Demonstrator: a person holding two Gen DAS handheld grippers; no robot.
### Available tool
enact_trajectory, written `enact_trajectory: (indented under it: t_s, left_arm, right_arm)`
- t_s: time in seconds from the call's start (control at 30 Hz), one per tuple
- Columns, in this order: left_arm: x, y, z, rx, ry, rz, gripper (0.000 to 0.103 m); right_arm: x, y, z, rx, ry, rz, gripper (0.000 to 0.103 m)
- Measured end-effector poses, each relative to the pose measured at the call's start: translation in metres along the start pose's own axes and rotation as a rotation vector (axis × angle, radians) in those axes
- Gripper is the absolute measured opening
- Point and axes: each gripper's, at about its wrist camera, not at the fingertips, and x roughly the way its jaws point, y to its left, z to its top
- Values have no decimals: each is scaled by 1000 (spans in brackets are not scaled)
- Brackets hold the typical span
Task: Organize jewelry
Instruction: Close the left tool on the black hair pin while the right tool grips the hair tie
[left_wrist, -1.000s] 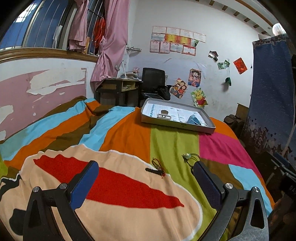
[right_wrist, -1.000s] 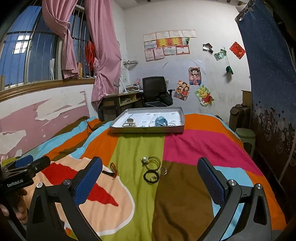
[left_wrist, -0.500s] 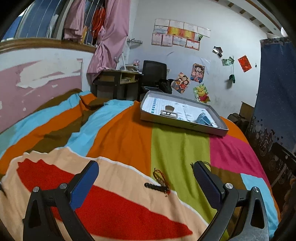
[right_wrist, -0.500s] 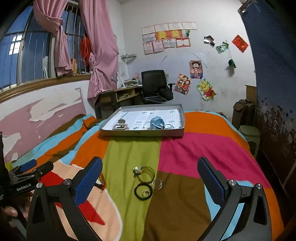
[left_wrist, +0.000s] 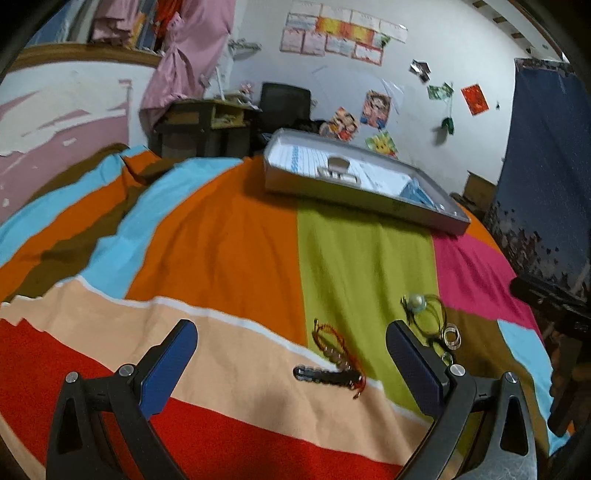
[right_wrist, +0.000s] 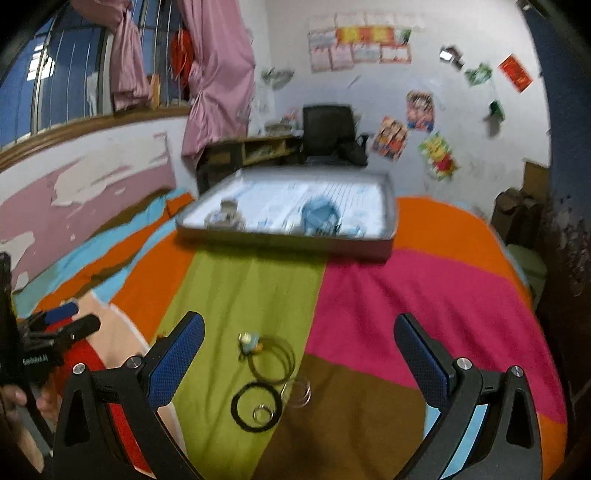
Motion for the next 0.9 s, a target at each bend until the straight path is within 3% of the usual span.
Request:
enact_trajectory:
  t_s: [0.23, 0.33, 0.4, 0.47, 0.67, 0.9]
  left_arm:
    - [19, -2, -14, 59, 85, -74, 102]
    - [26, -3, -15, 72, 109, -121, 90]
    - [31, -3, -15, 82, 128, -154, 85]
    - [35, -3, -14, 83, 137, -186, 81]
    - [47, -2, -11, 103, 168, -258, 74]
    - [58, -8, -12, 159, 215, -317, 72]
  right_arm:
    - [38, 8, -26, -24, 155, 37, 98]
    - [44, 9, -33, -33, 191, 71, 78]
    - [51, 10, -38, -25, 225, 98, 72]
    - [55, 12, -42, -31, 253, 115, 54]
    - [64, 28, -54, -85, 313, 181, 32]
    - [78, 47, -63, -119, 379, 230, 22]
